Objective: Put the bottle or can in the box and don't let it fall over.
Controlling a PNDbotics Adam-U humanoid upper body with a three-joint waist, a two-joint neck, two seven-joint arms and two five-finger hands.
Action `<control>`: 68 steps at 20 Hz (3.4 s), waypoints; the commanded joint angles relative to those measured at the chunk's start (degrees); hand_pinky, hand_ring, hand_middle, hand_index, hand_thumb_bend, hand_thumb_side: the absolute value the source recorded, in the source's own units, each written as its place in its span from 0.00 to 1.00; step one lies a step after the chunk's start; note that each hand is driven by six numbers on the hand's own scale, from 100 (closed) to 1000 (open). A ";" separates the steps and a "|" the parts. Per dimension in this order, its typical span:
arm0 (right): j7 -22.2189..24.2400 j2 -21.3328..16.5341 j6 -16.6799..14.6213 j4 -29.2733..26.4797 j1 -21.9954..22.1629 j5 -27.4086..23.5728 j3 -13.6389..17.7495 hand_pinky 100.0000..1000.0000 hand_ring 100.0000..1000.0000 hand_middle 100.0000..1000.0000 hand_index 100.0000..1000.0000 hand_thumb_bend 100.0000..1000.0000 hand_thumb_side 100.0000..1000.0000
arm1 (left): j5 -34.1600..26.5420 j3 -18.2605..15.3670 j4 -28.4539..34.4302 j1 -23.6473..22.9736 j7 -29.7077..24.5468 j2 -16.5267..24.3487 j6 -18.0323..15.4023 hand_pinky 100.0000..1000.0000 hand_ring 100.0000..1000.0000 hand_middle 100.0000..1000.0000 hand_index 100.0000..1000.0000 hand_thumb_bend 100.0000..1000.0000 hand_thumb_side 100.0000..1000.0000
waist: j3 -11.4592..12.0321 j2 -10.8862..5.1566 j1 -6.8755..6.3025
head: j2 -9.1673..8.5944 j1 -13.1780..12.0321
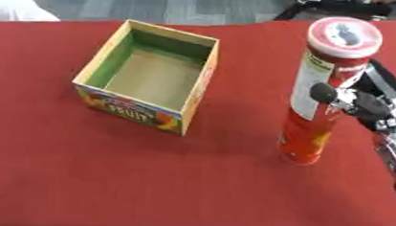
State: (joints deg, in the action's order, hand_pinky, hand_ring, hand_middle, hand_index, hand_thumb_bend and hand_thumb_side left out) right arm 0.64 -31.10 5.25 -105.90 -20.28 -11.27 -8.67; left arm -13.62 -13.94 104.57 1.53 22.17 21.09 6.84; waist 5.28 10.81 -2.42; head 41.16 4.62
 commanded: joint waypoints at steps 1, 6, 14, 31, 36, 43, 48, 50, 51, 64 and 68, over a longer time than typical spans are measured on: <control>-0.32 -1.63 0.20 -2.60 -2.24 0.33 0.81 0.68 0.57 0.38 0.40 1.00 0.49 | 0.05 -0.22 0.78 0.25 -0.09 1.16 -0.12 0.69 0.81 0.73 0.77 0.36 0.75 | 0.05 -1.02 0.09 | -0.16 0.05; 0.17 -1.21 1.81 -4.21 -7.12 0.70 0.08 0.68 0.56 0.37 0.39 1.00 0.49 | 0.06 -0.19 0.76 0.20 -0.11 1.30 -0.11 0.69 0.81 0.73 0.77 0.36 0.75 | 0.22 -1.33 0.26 | 0.06 0.20; 3.05 3.03 4.91 -3.58 -18.60 3.22 -1.97 0.69 0.57 0.37 0.39 1.00 0.49 | 0.03 -0.09 0.73 0.19 -0.18 1.40 -0.11 0.69 0.81 0.73 0.77 0.36 0.75 | 0.65 -1.78 0.52 | 0.03 0.56; -0.76 19.90 3.03 22.54 -41.18 12.65 -3.73 0.68 0.57 0.37 0.40 1.00 0.49 | -0.43 0.57 0.90 1.97 -0.81 1.00 -0.03 0.69 0.81 0.73 0.77 0.37 0.75 | 3.74 -0.55 0.53 | -1.33 4.00; -4.29 23.54 0.27 30.46 -44.40 14.89 -3.42 0.68 0.57 0.37 0.40 1.00 0.49 | -0.60 0.82 1.05 2.90 -1.05 0.87 -0.06 0.69 0.81 0.73 0.77 0.37 0.75 | 4.66 0.54 0.48 | -2.38 5.56; -8.44 25.94 -2.90 37.23 -45.78 17.91 -3.01 0.67 0.58 0.40 0.44 1.00 0.49 | -0.68 0.91 1.14 3.60 -1.21 0.68 -0.05 0.69 0.81 0.73 0.77 0.37 0.75 | 5.50 1.74 0.55 | -3.58 6.02; -7.34 26.07 -4.74 40.35 -45.33 20.52 -2.87 0.74 0.81 0.90 0.87 1.00 0.49 | -0.72 0.82 1.11 3.60 -1.14 0.52 0.00 0.69 0.81 0.73 0.77 0.37 0.75 | 5.66 2.16 0.74 | -3.71 5.86; -6.46 25.88 -4.57 40.98 -45.01 22.52 -2.44 0.76 0.83 0.93 0.89 1.00 0.49 | -0.71 0.81 1.10 3.58 -1.13 0.49 0.02 0.69 0.81 0.73 0.77 0.37 0.75 | 5.50 2.16 0.81 | -3.56 5.60; -6.31 25.85 -4.38 41.11 -44.87 23.31 -2.20 0.76 0.83 0.93 0.89 1.00 0.49 | -0.72 0.80 1.10 3.58 -1.12 0.48 0.03 0.69 0.81 0.73 0.77 0.37 0.75 | 5.40 2.13 0.82 | -3.51 5.50; -6.48 24.51 -3.12 39.40 -43.89 24.04 -1.47 0.74 0.80 0.88 0.85 1.00 0.49 | -0.69 0.75 0.97 3.18 -1.12 0.53 0.02 0.69 0.81 0.73 0.77 0.37 0.75 | 4.27 1.06 0.36 | -2.85 4.94; -6.34 22.96 -2.32 36.92 -43.22 23.05 -1.59 0.73 0.78 0.85 0.84 1.00 0.49 | -0.65 0.65 0.89 2.75 -1.01 0.63 -0.01 0.69 0.81 0.73 0.77 0.37 0.75 | 3.72 0.33 0.20 | -2.29 4.61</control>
State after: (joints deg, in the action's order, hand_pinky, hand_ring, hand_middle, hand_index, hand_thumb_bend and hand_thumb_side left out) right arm -5.62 -6.87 2.61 -67.02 -62.47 12.33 -10.59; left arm -14.33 -12.88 104.59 4.07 21.06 20.58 6.92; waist 8.89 12.23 -1.97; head 38.74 9.46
